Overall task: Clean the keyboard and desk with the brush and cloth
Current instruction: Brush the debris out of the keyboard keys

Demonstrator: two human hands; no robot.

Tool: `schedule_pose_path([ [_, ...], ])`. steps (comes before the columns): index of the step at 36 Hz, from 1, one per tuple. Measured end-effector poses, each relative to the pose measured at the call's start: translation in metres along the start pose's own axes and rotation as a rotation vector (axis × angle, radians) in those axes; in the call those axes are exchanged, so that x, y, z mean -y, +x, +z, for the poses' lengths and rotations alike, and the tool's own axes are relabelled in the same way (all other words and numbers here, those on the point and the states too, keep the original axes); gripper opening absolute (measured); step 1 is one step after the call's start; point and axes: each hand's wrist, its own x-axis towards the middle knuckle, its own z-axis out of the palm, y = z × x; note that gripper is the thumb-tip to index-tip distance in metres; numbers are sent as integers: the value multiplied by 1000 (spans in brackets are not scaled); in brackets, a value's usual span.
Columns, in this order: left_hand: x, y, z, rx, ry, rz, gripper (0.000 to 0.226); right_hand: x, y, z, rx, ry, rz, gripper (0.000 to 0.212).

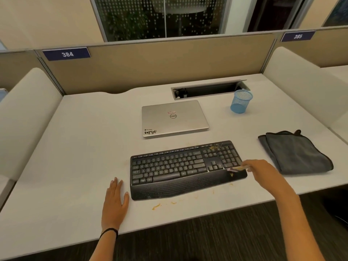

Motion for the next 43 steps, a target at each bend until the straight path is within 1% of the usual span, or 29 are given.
schedule_pose_path([
  [2, 0, 0, 1, 4, 0, -1, 58, 0, -1, -4, -49, 29, -14, 41],
  [5, 0, 0, 1, 4, 3, -2, 58, 4, 2, -3, -207, 136, -55, 39],
  [7, 0, 0, 1, 3, 6, -3, 57, 5, 7, 2, -248, 138, -74, 42],
  [9, 0, 1, 1, 4, 6, -6, 58, 6, 11, 7, -217, 109, -84, 44],
  [13, 2, 1, 1, 0, 7, -11, 58, 8, 11, 7, -58, 83, -10, 42],
  [16, 1, 1, 1, -3, 7, -14, 58, 3, 6, 0, -34, 85, -6, 40],
  [18, 1, 1, 1, -3, 12, -13, 58, 1, 5, -5, -52, 82, -11, 39],
  [22, 1, 0, 1, -1, 12, -9, 58, 3, 6, -5, -197, 143, -55, 37],
  [23, 0, 0, 2, -1, 9, -12, 58, 4, 7, -5, -181, 140, -48, 37],
  [26, 0, 0, 1, 1, 13, -17, 57, 6, 7, -3, -38, 102, 18, 38],
  [27, 0, 1, 1, 5, 16, -17, 58, 6, 7, -2, -18, 111, 31, 37],
  [29, 1, 1, 1, 6, 17, -20, 58, 3, 5, -3, -29, 143, 28, 34],
  [32, 0, 1, 1, 5, 18, -21, 57, 2, 3, -6, -133, 181, -9, 30],
  [34, -1, 1, 1, 1, 16, -17, 58, 3, 7, -5, -223, 191, -67, 30],
  [35, -1, 1, 1, -1, 16, -17, 58, 3, 10, -3, -234, 190, -98, 30],
  [41, -1, 1, 0, -3, 10, -15, 57, 3, 21, 4, -107, 189, -192, 31],
  [43, -1, 1, 0, -3, 15, -13, 57, 0, 23, 2, -78, 148, -183, 32],
])
